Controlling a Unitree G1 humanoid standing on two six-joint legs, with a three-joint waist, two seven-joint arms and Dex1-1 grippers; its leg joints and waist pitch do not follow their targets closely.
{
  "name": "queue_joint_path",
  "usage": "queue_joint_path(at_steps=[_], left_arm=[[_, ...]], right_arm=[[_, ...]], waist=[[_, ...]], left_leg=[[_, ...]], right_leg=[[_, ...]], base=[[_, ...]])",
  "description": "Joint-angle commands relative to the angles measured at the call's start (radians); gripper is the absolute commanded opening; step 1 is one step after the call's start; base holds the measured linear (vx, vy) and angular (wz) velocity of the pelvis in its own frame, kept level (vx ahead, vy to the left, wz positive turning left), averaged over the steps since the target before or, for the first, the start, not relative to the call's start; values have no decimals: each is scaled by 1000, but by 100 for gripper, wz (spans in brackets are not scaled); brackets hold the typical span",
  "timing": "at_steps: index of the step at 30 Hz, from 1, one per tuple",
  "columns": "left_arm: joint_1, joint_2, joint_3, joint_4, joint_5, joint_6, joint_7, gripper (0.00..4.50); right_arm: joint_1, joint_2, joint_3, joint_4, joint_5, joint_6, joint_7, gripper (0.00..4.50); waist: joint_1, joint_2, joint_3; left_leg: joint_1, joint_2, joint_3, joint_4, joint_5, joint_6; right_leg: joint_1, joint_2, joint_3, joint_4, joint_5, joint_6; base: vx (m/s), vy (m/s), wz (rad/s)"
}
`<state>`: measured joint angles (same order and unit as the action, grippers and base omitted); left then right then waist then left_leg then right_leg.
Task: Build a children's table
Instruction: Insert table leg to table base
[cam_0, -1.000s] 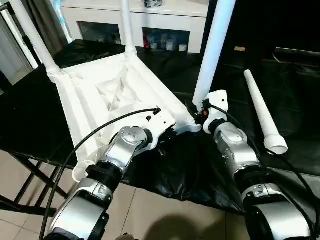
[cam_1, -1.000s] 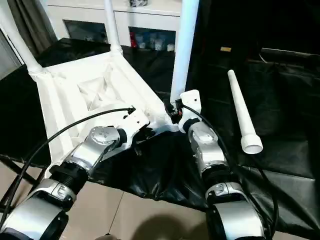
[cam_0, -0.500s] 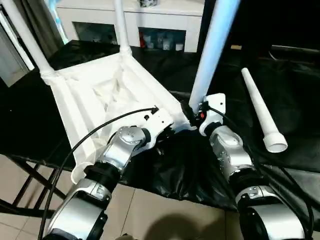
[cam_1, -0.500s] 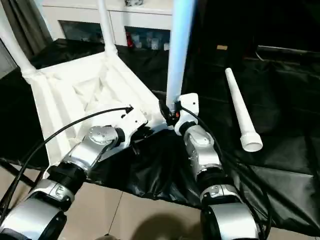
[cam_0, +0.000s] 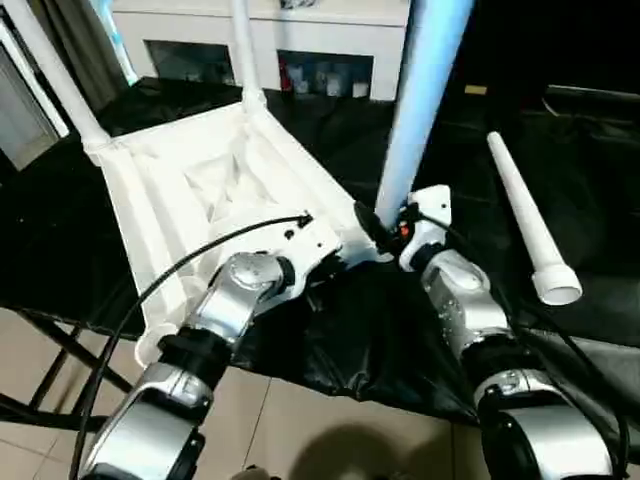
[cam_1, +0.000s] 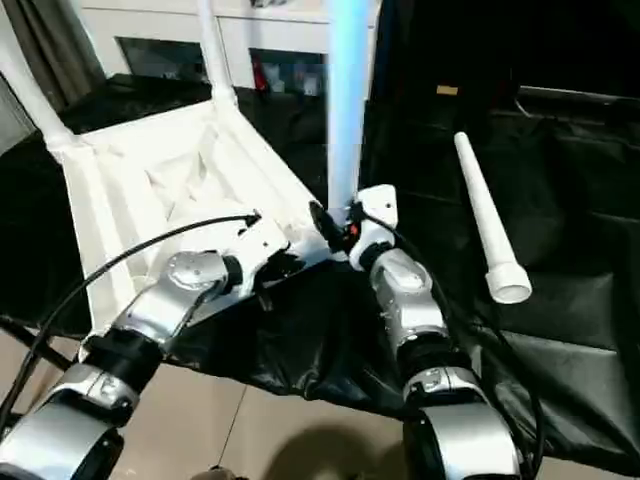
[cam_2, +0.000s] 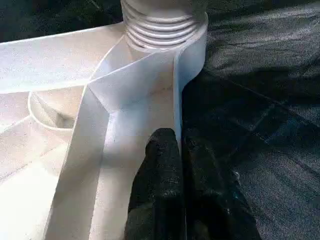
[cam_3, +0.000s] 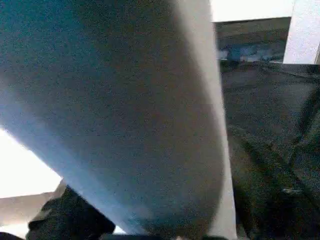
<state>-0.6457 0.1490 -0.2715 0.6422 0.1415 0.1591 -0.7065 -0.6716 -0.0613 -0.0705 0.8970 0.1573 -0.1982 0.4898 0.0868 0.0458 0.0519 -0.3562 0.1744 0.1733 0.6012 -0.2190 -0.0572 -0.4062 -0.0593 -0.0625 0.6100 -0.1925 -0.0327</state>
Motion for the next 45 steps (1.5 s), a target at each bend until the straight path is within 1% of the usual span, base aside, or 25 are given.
queue_joint_path(at_steps=[1,5,7,8,11,14,15,16,17,18,19,21,22,23,24,25,26,28,30,33,36,37,38,42,45], left_arm=[[-5,-9,-9,-51,-21,-27,-12,0],[-2,-1,-9,-57,-22,-25,-24,0],[0,9,-10,-67,-24,-19,-42,0],[1,12,-10,-70,-25,-19,-46,0],[7,41,-14,-86,-32,-28,-100,0],[12,65,-18,-96,-39,-38,-141,0],[15,76,-23,-102,-40,-47,-158,0],[15,76,-23,-102,-40,-47,-158,0],[20,97,-30,-108,-42,-61,-189,0],[20,97,-30,-108,-42,-61,-189,0],[25,120,-35,-113,-43,-82,-225,0],[32,140,-39,-124,-49,-94,-263,0],[36,150,-41,-128,-53,-104,-282,0],[38,157,-42,-130,-55,-111,-294,0],[42,168,-44,-134,-60,-119,-316,0],[44,178,-46,-137,-65,-126,-335,0],[45,187,-47,-137,-68,-134,-350,0],[47,199,-48,-137,-75,-150,-376,0],[42,222,-48,-124,-79,-169,-414,0],[36,232,-47,-114,-83,-177,-436,0],[25,238,-44,-95,-82,-187,-442,0],[22,239,-42,-90,-84,-191,-445,0],[20,239,-41,-87,-86,-193,-447,0],[13,242,-45,-72,-91,-195,-472,0],[10,237,-41,-66,-87,-189,-453,0]], right_arm=[[-5,14,23,32,-3,35,35,267],[-17,1,18,41,-1,46,51,235],[-24,-11,20,45,-1,78,79,230],[-25,-15,24,45,-3,85,86,223],[-26,-50,57,29,-17,137,176,202],[-23,-78,94,7,-32,175,252,196],[-19,-91,109,-8,-36,190,286,195],[-19,-91,109,-8,-36,191,286,194],[-10,-113,138,-35,-46,205,342,194],[-10,-113,138,-35,-46,205,342,194],[1,-133,162,-66,-51,227,401,194],[12,-151,180,-96,-55,239,450,193],[19,-160,191,-110,-58,243,475,193],[24,-166,198,-119,-59,245,490,193],[32,-174,206,-130,-61,245,506,193],[40,-182,213,-142,-61,247,521,193],[50,-189,220,-155,-61,246,535,193],[65,-197,230,-181,-59,254,557,193],[101,-209,247,-241,-49,274,600,193],[120,-216,256,-272,-48,288,616,193],[141,-216,266,-284,-53,284,622,193],[149,-215,271,-288,-54,280,629,193],[154,-214,275,-291,-54,278,635,193],[183,-210,291,-309,-66,276,624,193],[186,-200,285,-304,-71,275,596,193]], waist=[[3,-3,-67],[5,-3,-68],[5,1,-68],[4,-1,-67],[4,-1,-68],[8,0,-70],[8,-3,-70],[10,-2,-70],[10,-2,-69],[12,-1,-71],[13,-4,-69],[16,-6,-70],[16,-8,-70],[21,-4,-70],[21,-8,-70],[25,-6,-70],[25,-12,-69],[28,-10,-69],[31,-12,-70],[33,-11,-70],[33,-10,-69],[34,-7,-68],[34,-9,-69],[35,-9,-71],[36,-8,-71]], left_leg=[[-2,58,-20,-69,-69,103],[-2,58,-20,-68,-65,106],[-1,59,-20,-68,-67,105],[-1,59,-20,-69,-70,105],[-2,60,-20,-67,-64,108],[-3,59,-19,-63,-42,120],[-2,59,-17,-62,-42,124],[-3,62,-18,-62,-39,128],[-3,61,-18,-62,-40,129],[-1,63,-17,-60,-43,129],[-3,63,-17,-61,-41,128],[-3,64,-17,-61,-43,128],[-3,65,-16,-61,-41,127],[0,66,-16,-61,-38,126],[0,65,-16,-61,-39,125],[0,66,-16,-62,-41,120],[0,66,-16,-63,-42,119],[1,66,-16,-63,-38,113],[1,65,-16,-63,-31,114],[1,66,-16,-63,-32,110],[2,65,-16,-65,-50,95],[1,65,-16,-65,-54,89],[2,65,-17,-66,-55,87],[0,64,-17,-64,-38,87],[1,64,-17,-65,-48,84]], right_leg=[[62,-98,52,-57,-16,-275],[63,-99,51,-56,-7,-278],[62,-98,51,-56,-13,-278],[63,-97,50,-56,-16,-279],[64,-98,50,-54,-4,-283],[65,-95,47,-49,30,-288],[64,-94,47,-49,33,-288],[63,-96,48,-47,35,-290],[63,-95,47,-48,29,-288],[62,-96,47,-48,22,-287],[62,-96,46,-48,16,-285],[63,-97,46,-48,6,-281],[62,-96,47,-47,7,-279],[58,-96,47,-47,4,-276],[58,-95,46,-48,-1,-274],[58,-96,47,-48,-9,-270],[59,-96,47,-49,-15,-268],[58,-96,48,-48,-17,-264],[59,-96,49,-47,-11,-257],[57,-97,49,-46,-15,-253],[57,-98,49,-50,-42,-251],[57,-97,49,-52,-48,-248],[58,-97,49,-52,-47,-246],[60,-97,49,-47,-10,-248],[59,-96,48,-48,-21,-250]], base=[[0,0,0],[0,0,0],[0,0,0],[0,0,0],[0,0,0],[0,0,0],[0,0,0],[0,0,0],[0,0,0],[0,0,0],[0,0,0],[0,0,0],[0,0,0],[0,0,0],[0,0,0],[0,0,0],[0,0,0],[0,0,0],[0,0,0],[0,0,0],[0,0,0],[0,0,0],[0,0,0],[0,0,0],[0,0,0]])
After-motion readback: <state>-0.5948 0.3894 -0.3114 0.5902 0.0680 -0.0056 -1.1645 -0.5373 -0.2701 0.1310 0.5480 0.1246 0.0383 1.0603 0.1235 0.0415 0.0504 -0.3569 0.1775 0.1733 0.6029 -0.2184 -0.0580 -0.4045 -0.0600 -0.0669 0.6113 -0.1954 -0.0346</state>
